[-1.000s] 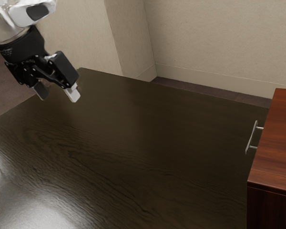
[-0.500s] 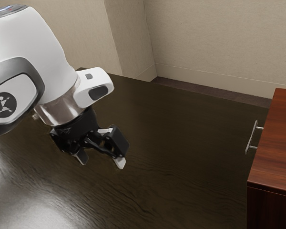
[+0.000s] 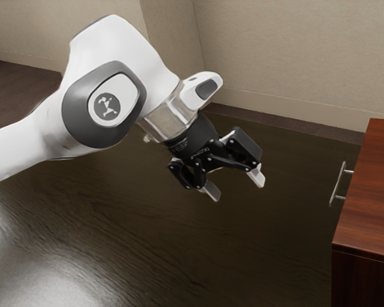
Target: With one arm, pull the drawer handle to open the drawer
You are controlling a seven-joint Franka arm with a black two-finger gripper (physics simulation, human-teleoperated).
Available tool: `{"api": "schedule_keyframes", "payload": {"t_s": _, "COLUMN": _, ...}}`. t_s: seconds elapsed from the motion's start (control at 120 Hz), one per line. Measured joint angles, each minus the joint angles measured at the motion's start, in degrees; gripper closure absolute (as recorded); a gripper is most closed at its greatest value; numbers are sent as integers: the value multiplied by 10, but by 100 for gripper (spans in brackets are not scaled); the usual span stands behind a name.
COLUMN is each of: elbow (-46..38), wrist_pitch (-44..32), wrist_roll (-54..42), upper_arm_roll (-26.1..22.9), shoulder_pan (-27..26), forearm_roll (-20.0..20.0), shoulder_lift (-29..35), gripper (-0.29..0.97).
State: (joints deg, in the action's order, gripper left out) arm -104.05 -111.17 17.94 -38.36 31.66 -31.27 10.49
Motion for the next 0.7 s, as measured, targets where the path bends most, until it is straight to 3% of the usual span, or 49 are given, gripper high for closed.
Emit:
{"api": "schedule_keyframes", "payload": {"t_s": 0.042, "elbow": 1, "wrist_pitch": -6, "wrist_roll": 2, "upper_arm_roll": 13, "shoulder_pan": -21, "forearm_roll": 3, "shoulder_lift": -2, "gripper": 0}}
{"api": "schedule_keyframes", "payload": {"t_s": 0.133, "elbow": 6, "wrist_pitch": -25, "wrist_roll": 9, "upper_arm_roll": 255, "shoulder_pan": -291, "forearm_roll": 30, "shoulder_lift": -31, "gripper": 0}}
{"api": "schedule_keyframes", "payload": {"t_s": 0.2, "elbow": 12, "wrist_pitch": -38, "wrist_roll": 15, "upper_arm_roll": 328, "shoulder_pan": -371, "forearm_roll": 44, "shoulder_lift": -48, "gripper": 0}}
{"api": "schedule_keyframes", "payload": {"t_s": 0.275, "elbow": 30, "wrist_pitch": -51, "wrist_roll": 22, "upper_arm_roll": 349, "shoulder_pan": -400, "forearm_roll": 53, "shoulder_lift": -74, "gripper": 0}}
{"api": "schedule_keyframes", "payload": {"t_s": 0.442, "elbow": 77, "wrist_pitch": -69, "wrist_roll": 33, "upper_arm_roll": 350, "shoulder_pan": -411, "forearm_roll": 59, "shoulder_lift": -136, "gripper": 0}}
{"api": "schedule_keyframes", "payload": {"t_s": 0.7, "elbow": 94, "wrist_pitch": -83, "wrist_roll": 46, "upper_arm_roll": 351, "shoulder_pan": -428, "forearm_roll": 59, "shoulder_lift": -165, "gripper": 0}}
